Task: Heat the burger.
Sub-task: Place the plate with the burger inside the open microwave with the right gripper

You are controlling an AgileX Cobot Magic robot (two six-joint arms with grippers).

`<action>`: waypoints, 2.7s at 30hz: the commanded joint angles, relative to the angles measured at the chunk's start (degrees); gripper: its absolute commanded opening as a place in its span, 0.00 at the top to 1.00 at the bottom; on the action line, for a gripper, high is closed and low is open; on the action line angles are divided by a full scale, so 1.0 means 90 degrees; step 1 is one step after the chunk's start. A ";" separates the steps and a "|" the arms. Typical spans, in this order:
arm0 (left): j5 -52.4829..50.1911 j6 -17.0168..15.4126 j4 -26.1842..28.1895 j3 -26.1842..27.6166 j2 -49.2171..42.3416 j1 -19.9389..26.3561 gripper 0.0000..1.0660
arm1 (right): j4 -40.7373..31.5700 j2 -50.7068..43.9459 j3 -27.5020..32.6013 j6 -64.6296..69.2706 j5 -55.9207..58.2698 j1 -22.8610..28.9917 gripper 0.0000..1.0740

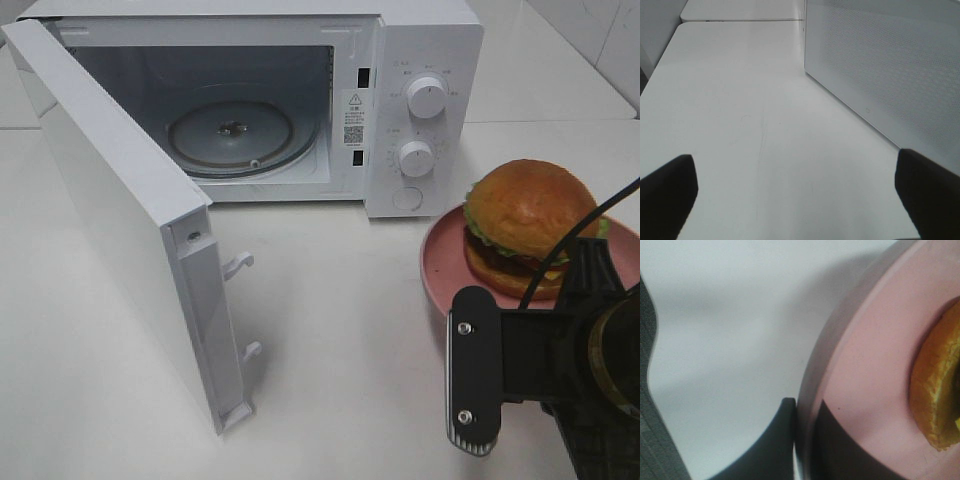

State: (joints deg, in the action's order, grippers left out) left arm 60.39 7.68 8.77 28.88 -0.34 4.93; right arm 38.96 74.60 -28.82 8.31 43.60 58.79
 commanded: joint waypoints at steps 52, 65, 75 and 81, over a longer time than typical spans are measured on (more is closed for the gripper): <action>-0.0089 -0.0051 -0.0013 -0.0025 -0.0121 0.0013 0.06 | -0.1592 -0.0057 0.0000 -0.7627 -0.3011 -0.1923 0.99; -0.0089 -0.0051 -0.0013 -0.0025 -0.0121 0.0013 0.06 | -0.4138 -0.0057 -0.0013 -1.0714 -0.3616 -0.2909 1.00; -0.0089 -0.0051 -0.0013 -0.0025 -0.0121 0.0013 0.06 | -0.4991 -0.0045 -0.0223 -1.1567 -0.3584 -0.3018 1.00; -0.0089 -0.0051 -0.0013 -0.0025 -0.0121 0.0013 0.06 | -0.4800 -0.0038 -0.0267 -1.1567 -0.3610 -0.3011 1.00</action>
State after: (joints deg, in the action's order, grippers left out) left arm 60.39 7.68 8.77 28.88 -0.34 4.93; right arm -4.35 74.66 -29.91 -95.17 14.50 32.03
